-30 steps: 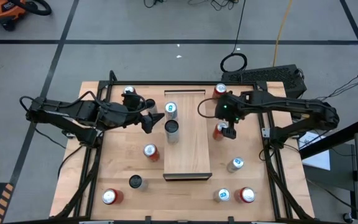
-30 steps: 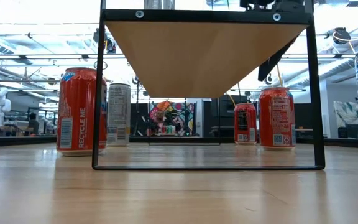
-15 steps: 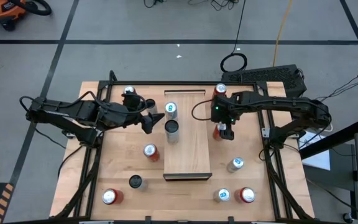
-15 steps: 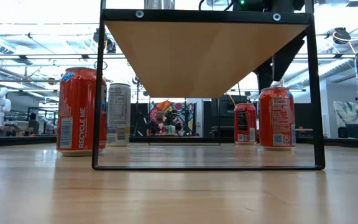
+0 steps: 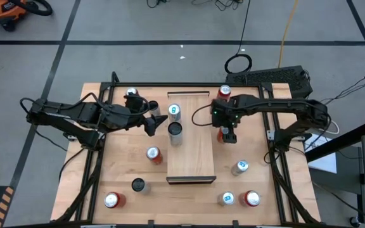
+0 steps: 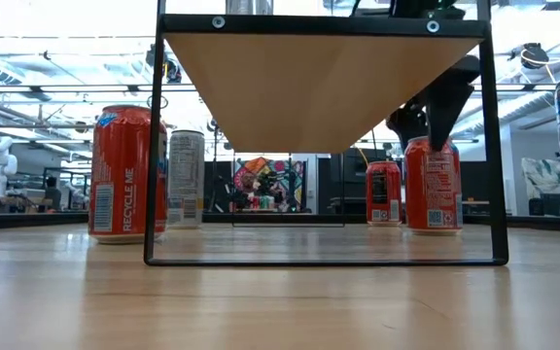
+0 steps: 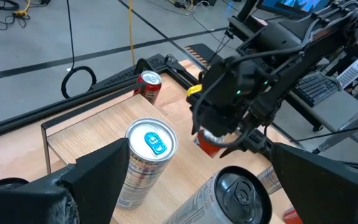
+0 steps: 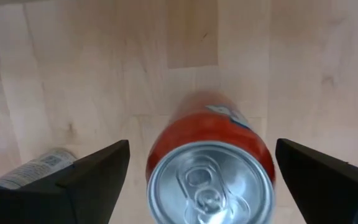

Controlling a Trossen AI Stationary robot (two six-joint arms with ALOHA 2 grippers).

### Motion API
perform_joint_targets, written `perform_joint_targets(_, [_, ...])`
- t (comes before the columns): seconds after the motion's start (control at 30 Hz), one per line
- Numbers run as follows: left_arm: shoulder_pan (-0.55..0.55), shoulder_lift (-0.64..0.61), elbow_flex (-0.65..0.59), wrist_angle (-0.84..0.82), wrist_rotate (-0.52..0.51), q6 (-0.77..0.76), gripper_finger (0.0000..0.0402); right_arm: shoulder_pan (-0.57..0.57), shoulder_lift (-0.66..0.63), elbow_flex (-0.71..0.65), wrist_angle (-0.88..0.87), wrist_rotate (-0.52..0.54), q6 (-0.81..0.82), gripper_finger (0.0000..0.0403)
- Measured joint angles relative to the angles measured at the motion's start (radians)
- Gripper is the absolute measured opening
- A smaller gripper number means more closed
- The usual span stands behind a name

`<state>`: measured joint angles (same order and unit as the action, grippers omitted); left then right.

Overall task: Place canned beverage on shelf
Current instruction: Put the top right orange soda can on the shelf

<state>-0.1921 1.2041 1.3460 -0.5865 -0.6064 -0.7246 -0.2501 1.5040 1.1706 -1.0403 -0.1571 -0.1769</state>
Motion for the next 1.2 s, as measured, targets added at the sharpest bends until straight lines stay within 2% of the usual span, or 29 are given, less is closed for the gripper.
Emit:
perform_joint_targets(0.37, [0.000, 0.000, 0.000, 0.000, 0.000, 0.000, 0.0393, 0.000, 0.030, 0.000, -0.012, 0.030, -0.021, 0.0369])
perform_joint_targets(0.77, [0.000, 0.000, 0.000, 0.000, 0.000, 0.006, 0.0393, 0.000, 0.029, 0.001, -0.017, 0.026, -0.014, 0.0263])
perform_joint_targets(1.0, [0.000, 0.000, 0.000, 0.000, 0.000, 0.007, 0.0393, 0.002, 0.016, 0.000, -0.098, 0.024, 0.049, 0.0264])
perform_joint_targets(1.2, [0.000, 0.000, 0.000, 0.000, 0.000, 0.007, 0.0393, 0.002, -0.065, -0.002, -0.153, -0.006, 0.126, 0.0259])
